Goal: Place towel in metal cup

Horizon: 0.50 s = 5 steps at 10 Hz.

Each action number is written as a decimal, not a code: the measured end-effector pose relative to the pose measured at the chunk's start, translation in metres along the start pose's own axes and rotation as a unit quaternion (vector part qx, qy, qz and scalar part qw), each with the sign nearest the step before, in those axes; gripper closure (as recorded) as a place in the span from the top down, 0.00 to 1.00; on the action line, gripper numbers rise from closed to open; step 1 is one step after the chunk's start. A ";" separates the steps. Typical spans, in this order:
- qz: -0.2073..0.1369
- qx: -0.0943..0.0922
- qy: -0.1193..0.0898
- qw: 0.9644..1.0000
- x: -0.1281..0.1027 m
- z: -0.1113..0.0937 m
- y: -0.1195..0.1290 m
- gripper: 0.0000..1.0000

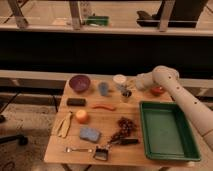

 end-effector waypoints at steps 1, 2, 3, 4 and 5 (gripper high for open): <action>0.002 -0.003 -0.001 1.000 -0.001 -0.001 0.002 0.00; 0.004 -0.009 -0.003 1.000 -0.002 0.003 0.006 0.00; 0.005 -0.016 -0.004 1.000 0.000 0.009 0.011 0.00; 0.008 -0.025 -0.004 1.000 0.002 0.015 0.016 0.00; 0.010 -0.032 -0.004 0.999 0.005 0.021 0.021 0.00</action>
